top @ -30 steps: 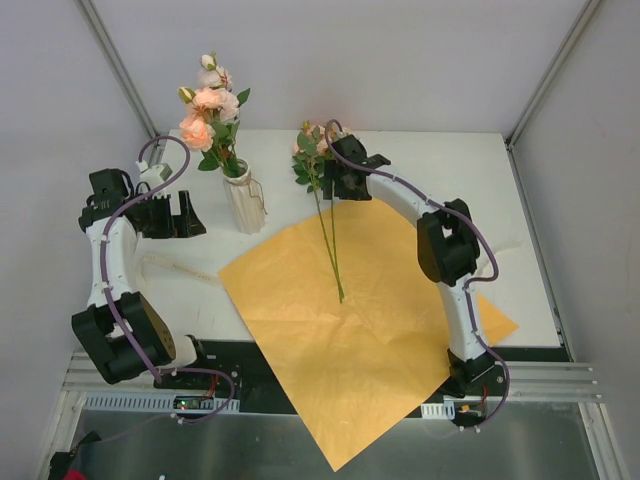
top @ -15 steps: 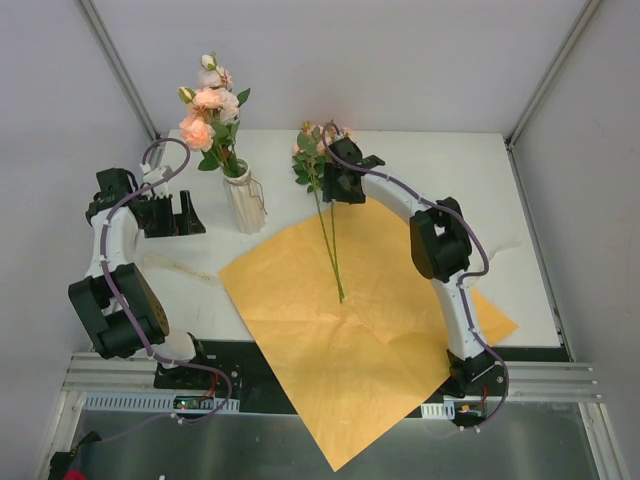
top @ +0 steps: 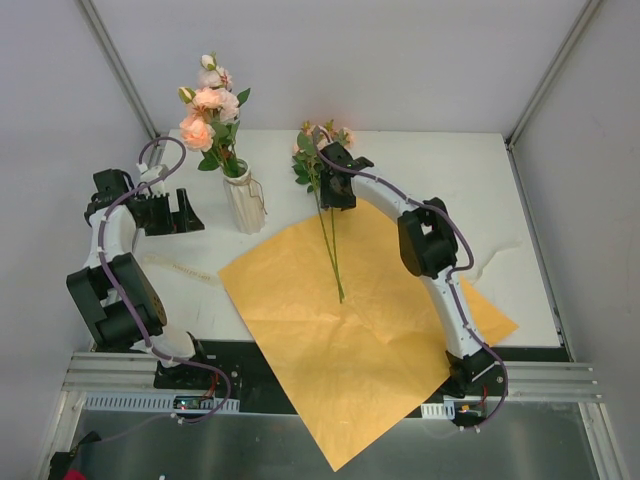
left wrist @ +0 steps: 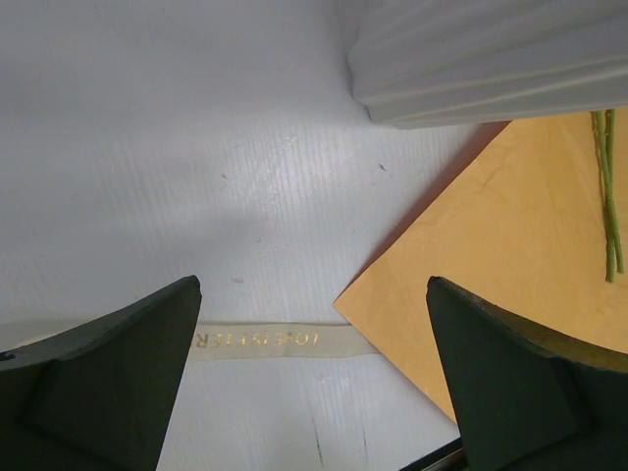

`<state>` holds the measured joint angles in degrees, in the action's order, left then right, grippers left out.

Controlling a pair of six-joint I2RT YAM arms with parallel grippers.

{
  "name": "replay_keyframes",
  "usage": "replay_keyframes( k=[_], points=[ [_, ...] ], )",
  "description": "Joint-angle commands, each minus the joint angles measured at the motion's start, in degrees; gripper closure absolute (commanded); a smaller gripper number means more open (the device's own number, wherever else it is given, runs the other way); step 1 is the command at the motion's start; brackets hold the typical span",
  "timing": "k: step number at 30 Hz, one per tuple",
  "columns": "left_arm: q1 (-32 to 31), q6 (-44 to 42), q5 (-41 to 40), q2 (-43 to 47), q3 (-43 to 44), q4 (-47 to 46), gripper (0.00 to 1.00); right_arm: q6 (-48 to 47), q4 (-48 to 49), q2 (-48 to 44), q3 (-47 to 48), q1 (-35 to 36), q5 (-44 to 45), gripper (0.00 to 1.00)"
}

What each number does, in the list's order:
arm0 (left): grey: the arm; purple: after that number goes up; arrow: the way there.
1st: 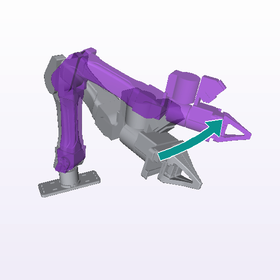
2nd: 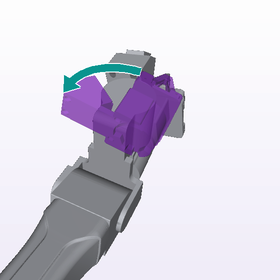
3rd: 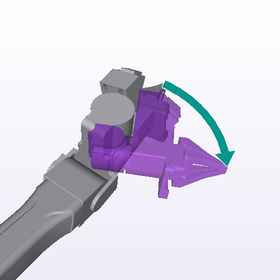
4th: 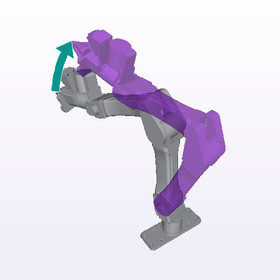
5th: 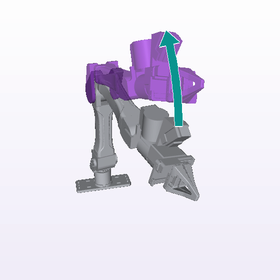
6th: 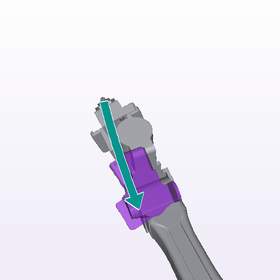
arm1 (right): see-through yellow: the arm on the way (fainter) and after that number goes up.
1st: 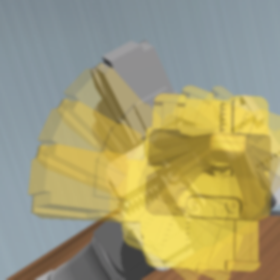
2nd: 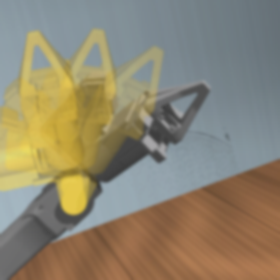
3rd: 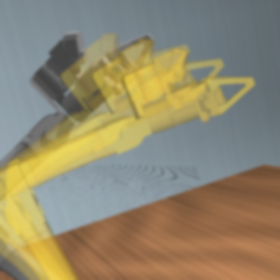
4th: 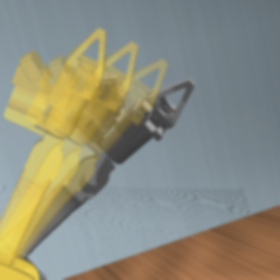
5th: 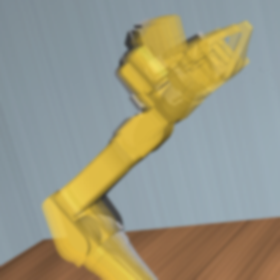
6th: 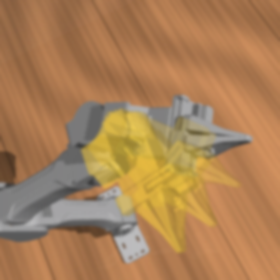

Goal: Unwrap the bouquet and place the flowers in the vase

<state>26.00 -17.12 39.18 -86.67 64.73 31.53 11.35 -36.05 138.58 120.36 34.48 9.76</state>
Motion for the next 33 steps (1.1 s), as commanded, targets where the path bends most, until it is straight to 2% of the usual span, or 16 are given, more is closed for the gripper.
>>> replay_keyframes(
  k=[1, 3, 8, 12, 16, 17, 19, 24, 30, 33],
  points=[
    [0.55, -0.37, 8.10, -0.34, 2.41, -0.85, 0.01, 0.33, -2.36, 0.11, 2.43, -0.46, -0.88, 0.53],
    [0.54, 0.60, 10.04, 0.01, 3.56, -0.85, 0.01, 0.60, -0.78, -0.77, 0.59, -0.64, -1.23, 0.57],
    [0.81, 2.44, 9.16, 1.77, 4.71, -1.47, 0.01, 0.95, 0.46, -1.65, -0.82, -1.34, -1.94, 0.66],
    [1.25, 3.33, 7.50, 2.39, 3.65, -2.52, 0.01, 1.21, 1.33, -2.26, -2.05, -1.78, -2.63, 0.81],
    [2.83, 3.50, 5.47, 2.56, 3.21, -2.61, 0.01, 0.69, 2.48, -3.41, -2.23, -2.05, -2.91, 0.84],
    [3.96, 3.59, 5.03, 2.74, 3.21, -2.61, 0.01, 0.51, 2.48, -3.58, -2.23, -2.05, -2.56, 0.87],
    [5.11, 3.76, 3.89, 2.83, 2.77, -2.61, 0.01, -0.01, 2.48, -4.11, -2.14, -1.96, -1.94, 0.99],
    [7.93, 3.86, 2.66, 2.56, 1.90, -2.44, 0.01, -0.54, 5.19, -8.32, -5.56, -2.05, 0.70, 0.99],
    [7.93, 4.29, -0.15, 1.16, 1.37, -2.00, 0.01, -2.91, 16.00, -22.46, -12.24, -1.79, 1.32, 0.99],
    [8.01, 4.47, -0.59, 0.28, 0.67, -2.00, 0.01, -4.14, 24.34, -30.28, -16.88, -1.35, 0.01, 0.99]
  ],
)
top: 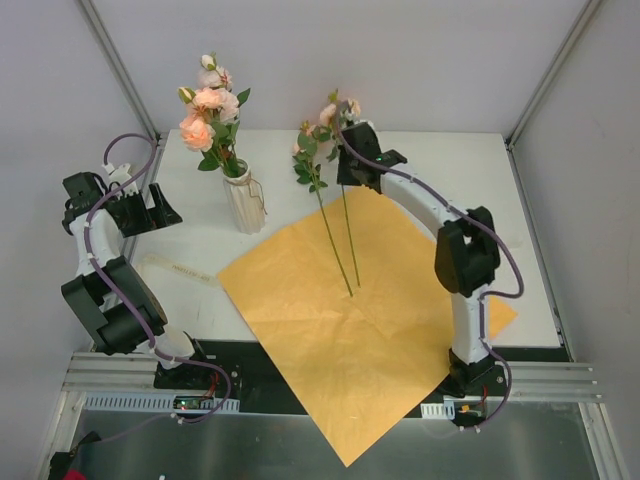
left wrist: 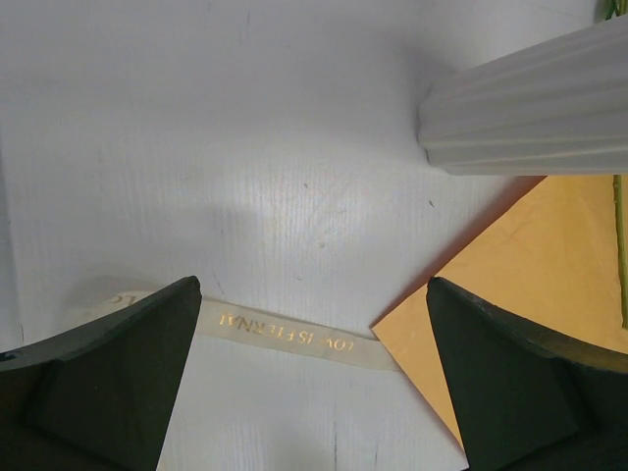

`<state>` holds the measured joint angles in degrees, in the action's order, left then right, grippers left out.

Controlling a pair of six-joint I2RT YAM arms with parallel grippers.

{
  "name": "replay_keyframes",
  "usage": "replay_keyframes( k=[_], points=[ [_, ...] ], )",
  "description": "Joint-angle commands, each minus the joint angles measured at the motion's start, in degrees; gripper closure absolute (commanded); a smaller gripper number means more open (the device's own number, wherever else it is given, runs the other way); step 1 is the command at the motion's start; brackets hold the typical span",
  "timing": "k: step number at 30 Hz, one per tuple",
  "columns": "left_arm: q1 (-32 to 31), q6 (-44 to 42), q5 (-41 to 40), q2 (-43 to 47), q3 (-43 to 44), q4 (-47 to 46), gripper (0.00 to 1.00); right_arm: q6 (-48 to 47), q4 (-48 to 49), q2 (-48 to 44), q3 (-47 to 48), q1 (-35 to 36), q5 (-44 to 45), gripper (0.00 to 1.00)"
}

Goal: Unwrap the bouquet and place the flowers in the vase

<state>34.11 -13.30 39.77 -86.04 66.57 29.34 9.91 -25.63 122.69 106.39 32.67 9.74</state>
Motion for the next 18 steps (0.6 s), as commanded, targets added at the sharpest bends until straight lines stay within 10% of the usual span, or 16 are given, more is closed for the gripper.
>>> replay_keyframes(
  k=[1, 13, 18],
  points=[
    [-0.18, 0.64, -1.18, -0.44, -1.26, 0.19, 0.01, -3.14, 21.42, -18.68, -4.86, 1.25, -0.68, 0.99],
    [-0.18, 0.55, 1.53, -2.82, -0.56, 0.98, 0.01, -15.27, 89.30, -18.67, -8.77, 9.61, -19.22, 0.99],
    [-0.18, 0.29, 2.07, -3.26, -0.30, 0.98, 0.01, -6.14, 93.04, -6.97, 7.14, 9.34, -21.43, 0.99]
  ],
)
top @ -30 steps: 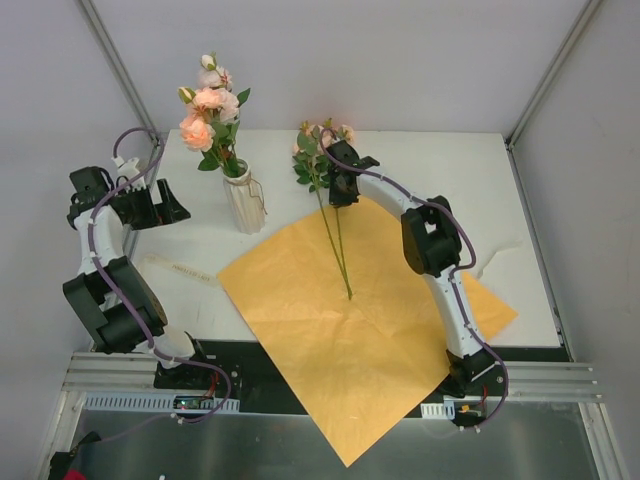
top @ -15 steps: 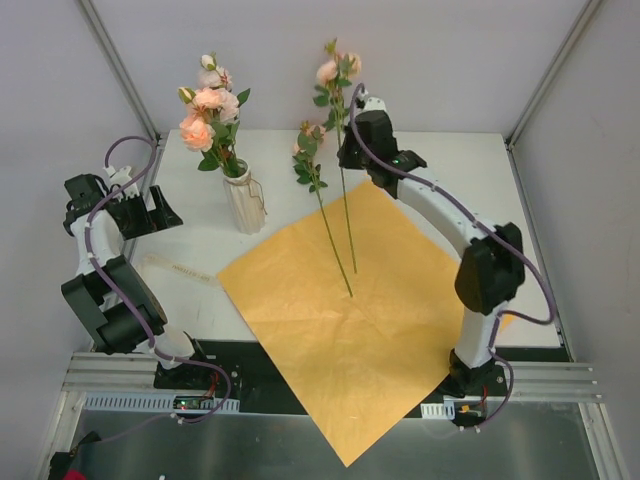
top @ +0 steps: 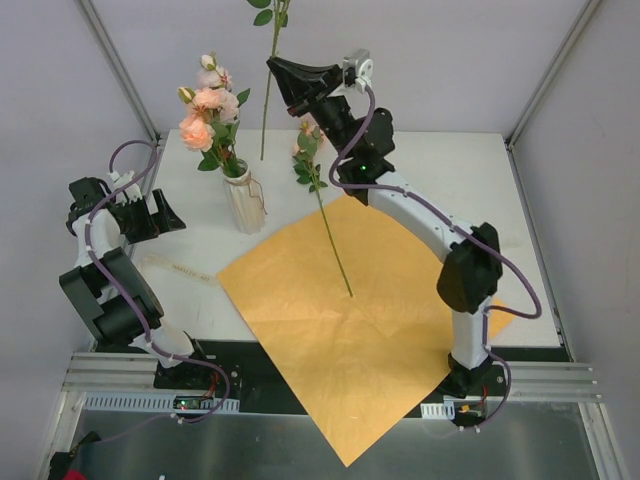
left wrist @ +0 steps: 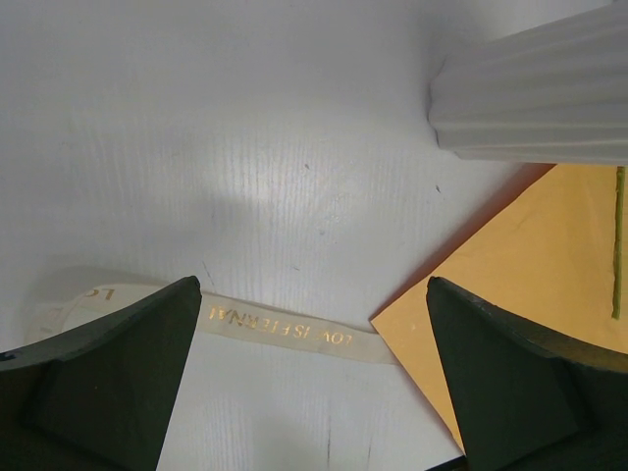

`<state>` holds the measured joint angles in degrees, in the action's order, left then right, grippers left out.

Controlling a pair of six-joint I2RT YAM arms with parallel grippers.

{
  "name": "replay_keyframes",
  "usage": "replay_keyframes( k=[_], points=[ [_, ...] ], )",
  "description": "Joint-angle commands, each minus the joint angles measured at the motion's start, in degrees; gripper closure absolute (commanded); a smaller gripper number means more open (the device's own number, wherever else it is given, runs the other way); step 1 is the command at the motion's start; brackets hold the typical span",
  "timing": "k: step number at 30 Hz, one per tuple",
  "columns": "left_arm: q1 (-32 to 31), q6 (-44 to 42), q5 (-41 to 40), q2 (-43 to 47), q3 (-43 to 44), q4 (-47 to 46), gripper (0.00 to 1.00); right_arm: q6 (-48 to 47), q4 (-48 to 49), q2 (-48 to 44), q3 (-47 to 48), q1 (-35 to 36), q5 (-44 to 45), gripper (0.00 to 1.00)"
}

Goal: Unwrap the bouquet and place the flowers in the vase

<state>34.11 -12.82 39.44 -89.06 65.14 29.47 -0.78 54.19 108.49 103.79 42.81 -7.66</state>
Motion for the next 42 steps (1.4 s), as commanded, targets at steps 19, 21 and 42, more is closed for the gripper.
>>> replay_keyframes(
  k=[19, 21, 42],
  points=[
    [-0.18, -1.51, 4.94, -1.03, 1.04, 0.76, 0.01, -2.21, 7.16, 5.86, 11.00, 2.46, -6.75, 0.99],
    [-0.09, -1.51, 5.03, -0.86, 0.86, 0.76, 0.01, -4.75, 6.45, 4.46, 10.03, 3.07, -7.36, 0.99],
    [-0.18, -1.51, 3.63, 2.31, 0.07, 0.76, 0.01, 0.60, 5.57, 4.27, 9.59, 4.39, -3.07, 0.99]
  ],
)
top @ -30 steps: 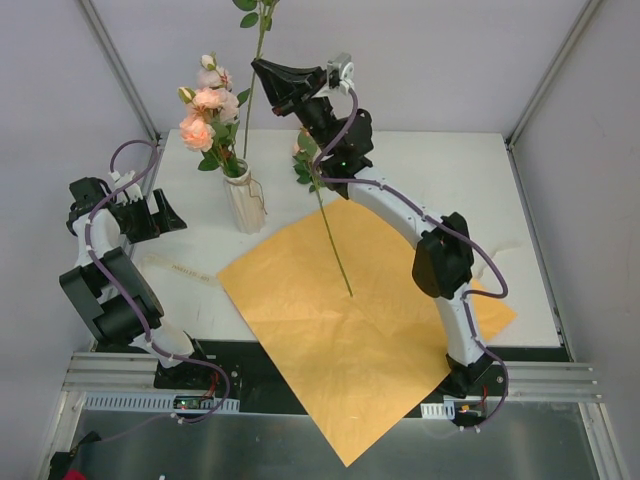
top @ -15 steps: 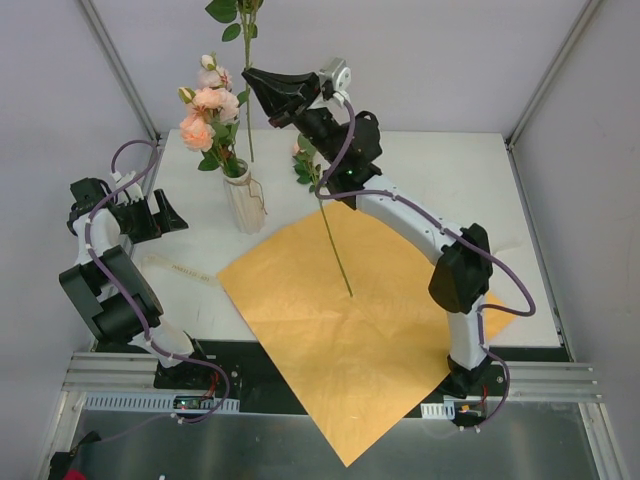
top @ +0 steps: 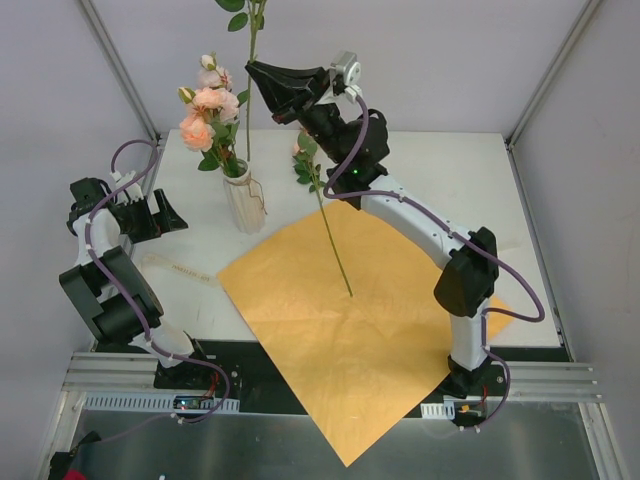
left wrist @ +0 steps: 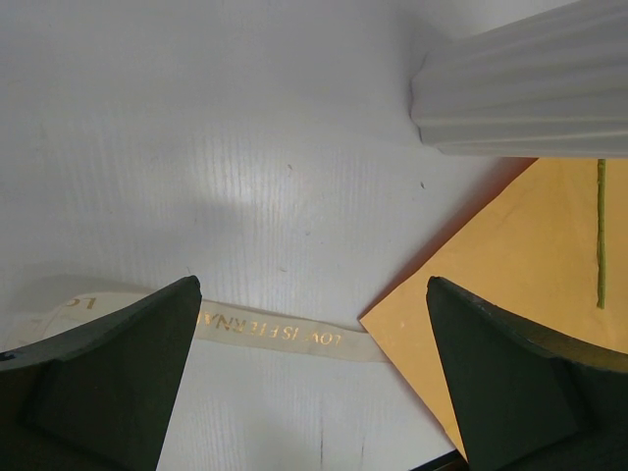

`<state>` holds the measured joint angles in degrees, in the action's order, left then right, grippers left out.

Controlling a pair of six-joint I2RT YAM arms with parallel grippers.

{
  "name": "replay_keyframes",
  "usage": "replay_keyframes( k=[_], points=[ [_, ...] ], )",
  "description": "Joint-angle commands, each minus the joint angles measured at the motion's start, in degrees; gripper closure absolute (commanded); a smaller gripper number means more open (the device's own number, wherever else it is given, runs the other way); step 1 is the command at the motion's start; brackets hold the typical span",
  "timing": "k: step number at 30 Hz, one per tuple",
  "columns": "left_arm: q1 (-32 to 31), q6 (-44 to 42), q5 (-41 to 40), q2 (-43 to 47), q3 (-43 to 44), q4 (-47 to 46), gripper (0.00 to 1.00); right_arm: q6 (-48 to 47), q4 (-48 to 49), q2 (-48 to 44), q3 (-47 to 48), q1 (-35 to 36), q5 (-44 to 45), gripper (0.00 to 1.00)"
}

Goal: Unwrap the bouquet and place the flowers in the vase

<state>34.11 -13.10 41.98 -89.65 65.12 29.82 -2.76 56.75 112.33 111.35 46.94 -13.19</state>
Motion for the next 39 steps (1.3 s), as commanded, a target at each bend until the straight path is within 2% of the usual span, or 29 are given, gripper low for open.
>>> replay_keyframes(
  k=[1, 5, 13, 22, 28, 30, 33, 35, 36, 37, 39],
  points=[
    [-0.09, -1.22, 1.00, 2.99, 0.18, 0.41, 0.01, 2.59, 3.01, 0.60, 2.38, 0.17, 2.64, 0.99],
    [-0.18, -1.14, 0.56, 3.25, -0.17, 0.50, 0.01, 6.19, 2.84, 1.92, 3.69, 0.26, 2.56, 0.99],
    [-0.09, -1.49, -0.05, 5.09, -0.79, 0.41, 0.01, 6.72, 0.64, 4.56, 5.28, 0.17, 3.78, 0.99],
    [-0.18, -0.61, 0.39, 6.15, 0.18, 1.02, 0.01, 4.26, -6.56, 7.28, 4.40, -0.36, 5.55, 0.99],
    [-0.18, -1.05, -0.05, 6.24, 0.27, 1.38, 0.01, 4.35, -15.96, 6.94, 4.05, 0.26, 1.86, 0.99],
    [-0.18, -1.22, -0.23, 6.15, 0.53, 1.55, 0.01, 3.65, -18.50, 6.32, 3.26, 0.35, -0.07, 0.94],
    [-0.18, -0.96, -0.32, 5.98, 1.23, 1.99, 0.01, 3.29, -28.69, 5.88, 5.63, 0.35, -2.10, 0.85],
    [-0.18, -0.87, -0.14, 6.06, 1.59, 2.17, 0.01, 3.12, -33.18, 4.39, 4.93, 0.26, -2.01, 0.63],
    [-0.18, -0.78, -0.23, 6.15, 1.67, 2.26, 0.01, 3.20, -33.98, 3.60, 2.84, 0.26, -1.93, 0.50],
    [-0.18, -0.78, -0.32, 6.32, 1.76, 2.26, 0.01, 1.99, -35.99, 1.94, 1.95, 0.17, -1.75, 0.33],
    [-0.18, -0.78, -0.75, 6.67, 1.85, 2.52, 0.01, 1.10, -39.77, 0.52, 0.98, -0.27, -2.01, 0.24]
  ],
)
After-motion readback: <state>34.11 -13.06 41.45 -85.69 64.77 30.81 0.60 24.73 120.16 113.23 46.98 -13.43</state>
